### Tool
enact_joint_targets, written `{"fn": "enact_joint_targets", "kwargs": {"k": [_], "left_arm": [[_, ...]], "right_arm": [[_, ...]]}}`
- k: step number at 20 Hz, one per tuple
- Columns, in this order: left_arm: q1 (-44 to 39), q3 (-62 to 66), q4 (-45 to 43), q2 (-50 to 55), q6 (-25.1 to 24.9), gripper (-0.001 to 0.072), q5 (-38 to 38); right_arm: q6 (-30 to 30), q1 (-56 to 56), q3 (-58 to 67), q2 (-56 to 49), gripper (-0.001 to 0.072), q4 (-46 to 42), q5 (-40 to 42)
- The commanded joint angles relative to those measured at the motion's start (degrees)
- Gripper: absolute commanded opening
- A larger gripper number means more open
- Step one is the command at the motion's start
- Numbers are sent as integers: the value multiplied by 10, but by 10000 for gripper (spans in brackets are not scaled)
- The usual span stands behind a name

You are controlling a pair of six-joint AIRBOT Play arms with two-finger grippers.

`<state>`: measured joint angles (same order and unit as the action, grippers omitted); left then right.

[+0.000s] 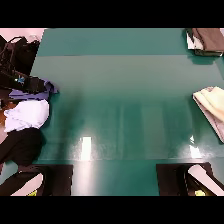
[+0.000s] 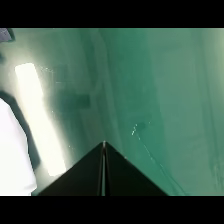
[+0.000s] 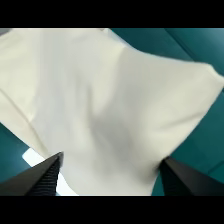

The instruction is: Fold the shirts.

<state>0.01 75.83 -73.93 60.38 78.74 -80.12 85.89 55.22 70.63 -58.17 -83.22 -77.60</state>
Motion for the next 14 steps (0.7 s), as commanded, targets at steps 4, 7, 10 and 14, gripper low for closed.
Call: {"fn": "enact_joint_targets", "kwargs": {"k": [4,7,10,14], "left_arm": [[0,0,0,0,-3,25,4],[0,0,0,0,-3,25,15],[0,0,0,0,-3,25,17],[0,0,0,0,-2,25,17]], "right_arm": [[33,-5,1,16,717,-79,-22],[32,-39,1,41,697,7,-15],[32,-115,0,68,696,116,-15],[32,-274,0,104,120,158,-2]]}}
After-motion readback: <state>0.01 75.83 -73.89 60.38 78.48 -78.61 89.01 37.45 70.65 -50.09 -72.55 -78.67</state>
